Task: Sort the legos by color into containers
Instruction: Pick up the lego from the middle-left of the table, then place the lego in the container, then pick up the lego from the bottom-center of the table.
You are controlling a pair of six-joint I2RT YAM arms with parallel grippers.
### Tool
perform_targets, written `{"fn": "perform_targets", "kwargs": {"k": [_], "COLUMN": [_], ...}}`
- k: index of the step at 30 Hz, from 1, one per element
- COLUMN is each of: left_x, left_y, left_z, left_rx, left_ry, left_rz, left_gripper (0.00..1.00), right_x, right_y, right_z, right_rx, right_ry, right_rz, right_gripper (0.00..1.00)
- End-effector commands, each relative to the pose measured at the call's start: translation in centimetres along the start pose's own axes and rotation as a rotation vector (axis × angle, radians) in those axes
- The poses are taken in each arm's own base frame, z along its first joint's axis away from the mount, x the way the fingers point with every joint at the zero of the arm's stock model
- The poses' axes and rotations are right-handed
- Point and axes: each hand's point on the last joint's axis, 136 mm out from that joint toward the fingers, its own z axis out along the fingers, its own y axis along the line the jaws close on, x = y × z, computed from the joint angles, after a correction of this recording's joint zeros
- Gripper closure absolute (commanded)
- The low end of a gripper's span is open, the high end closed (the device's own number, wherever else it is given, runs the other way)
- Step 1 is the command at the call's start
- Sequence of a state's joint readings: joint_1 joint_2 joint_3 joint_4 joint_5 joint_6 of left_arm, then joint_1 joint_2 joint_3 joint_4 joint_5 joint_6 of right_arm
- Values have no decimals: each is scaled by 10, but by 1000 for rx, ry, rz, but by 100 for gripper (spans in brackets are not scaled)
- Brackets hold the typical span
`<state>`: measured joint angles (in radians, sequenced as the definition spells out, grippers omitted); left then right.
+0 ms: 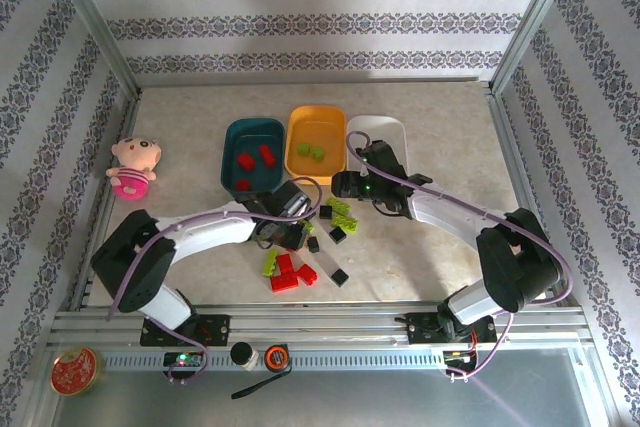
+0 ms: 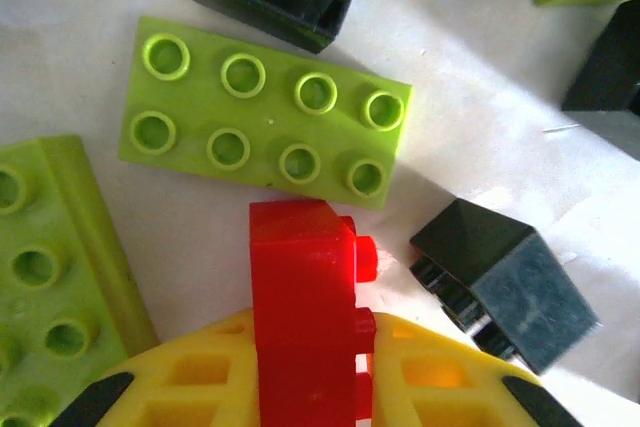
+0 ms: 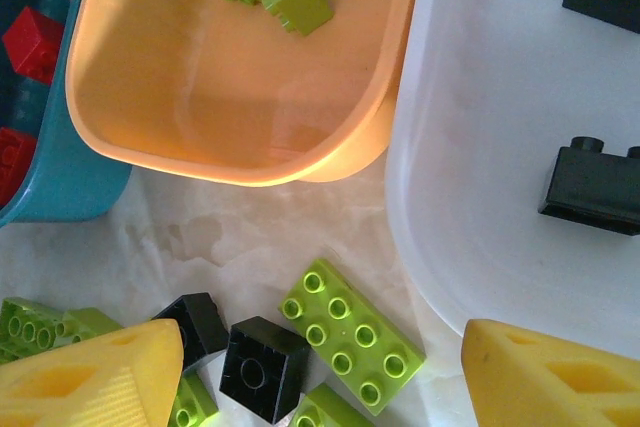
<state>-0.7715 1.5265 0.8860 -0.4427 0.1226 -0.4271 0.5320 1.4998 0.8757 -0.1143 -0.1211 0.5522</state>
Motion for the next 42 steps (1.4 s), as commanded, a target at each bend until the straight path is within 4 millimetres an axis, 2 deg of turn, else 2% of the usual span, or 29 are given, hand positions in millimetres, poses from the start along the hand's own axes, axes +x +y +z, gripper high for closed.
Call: {"fn": "perform_targets", "kwargs": {"k": [1,4,8,10,14,17,21,23,26,28,31,35,38,42], "left_x": [-31,-61,-101,-120,-154,-175,-187,-189,-196,-203,-212,-215,-201,-164], "left_y": [-7,12,64,91,130,145,171,180,180,176,166,144,128,113], "left_z": [-40,-68,-94,-101,-91,-75,-53,-43,-39,-44,-66,-108,-132,-147], "left_rx": [41,42,-14,-49,-68,-85,-134,-120,-104,-82,-34,54,105,153], "left_ry": [-134,-251,-409,-482,-548,-543,-514,-502,-495,-508,-563,-656,-691,-697], "left_rz": [-36,-108,-247,-319,-433,-460,-507,-541,-541,-540,-535,-519,-500,-496], "left_gripper": [80,83,84,84,84,84,82,72,59,53,39,22,14,7], "right_x": [-7,-7,-4,-3,3,11,25,33,47,60,80,106,126,155], "right_y": [1,0,-2,-2,-4,-8,-12,-10,4,16,35,57,67,72], "right_z": [-7,-9,-11,-12,-14,-16,-21,-25,-30,-35,-41,-45,-44,-40], "right_rx": [-12,-13,-11,-11,-12,-10,-14,-33,-86,-116,-155,-190,-194,-166], "right_ry": [-28,-33,-34,-34,-24,-13,9,18,49,78,111,158,213,301], "right_rz": [18,20,23,24,29,32,29,15,-53,-116,-211,-306,-373,-468], "right_gripper": [26,26,26,26,26,26,26,26,25,25,25,25,25,25]}}
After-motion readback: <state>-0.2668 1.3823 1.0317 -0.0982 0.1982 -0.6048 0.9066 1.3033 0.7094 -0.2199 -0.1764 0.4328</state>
